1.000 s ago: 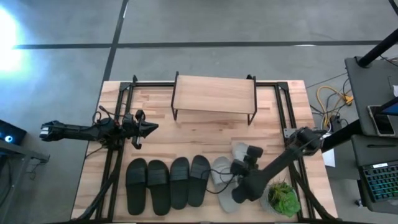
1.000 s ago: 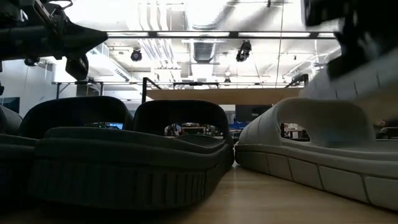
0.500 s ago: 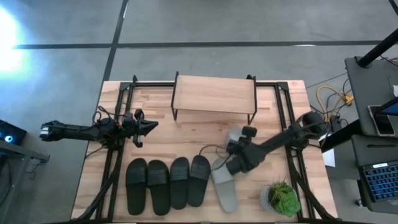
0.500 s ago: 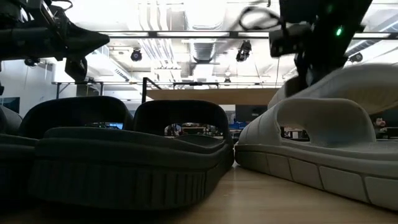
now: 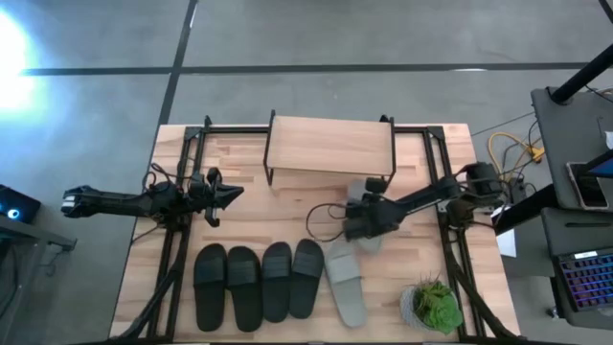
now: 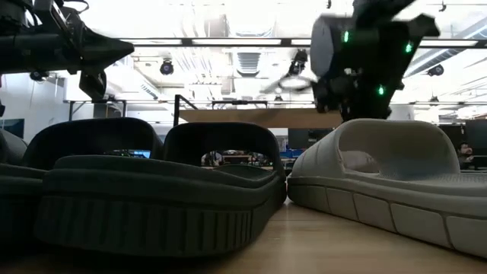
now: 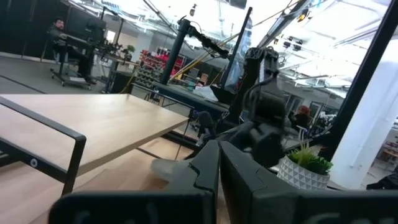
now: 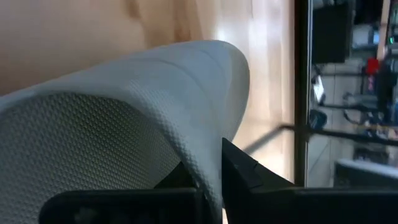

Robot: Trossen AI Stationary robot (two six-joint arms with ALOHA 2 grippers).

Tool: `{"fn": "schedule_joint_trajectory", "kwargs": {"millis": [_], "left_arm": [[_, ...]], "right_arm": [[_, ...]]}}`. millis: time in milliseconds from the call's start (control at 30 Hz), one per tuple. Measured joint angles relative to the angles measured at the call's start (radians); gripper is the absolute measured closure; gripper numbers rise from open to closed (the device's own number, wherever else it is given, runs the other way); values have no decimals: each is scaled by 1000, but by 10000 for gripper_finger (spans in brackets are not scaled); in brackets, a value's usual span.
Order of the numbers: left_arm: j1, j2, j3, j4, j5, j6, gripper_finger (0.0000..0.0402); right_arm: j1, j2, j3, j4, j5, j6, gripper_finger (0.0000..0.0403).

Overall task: Pick and place slides into the shelf
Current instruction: Put the right gray slide under the shelf

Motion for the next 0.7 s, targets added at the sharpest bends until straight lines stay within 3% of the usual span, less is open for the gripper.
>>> {"fn": "schedule_joint_trajectory", "kwargs": {"millis": [133,267,467,700], "left_arm": [[0,0,0,0,0,0,402],[0,0,0,-1,-6,0,402],[1,0,0,0,-8,-2,402],[0,0,0,-1,-8,-2,402]], "right_arm": [[-30,10,-12,33,22,-1,390],[-65,22,-16,64,127,-19,390],[-122,22,-51,68,121,1,387],[-120,22,-46,79,97,18,328]]}}
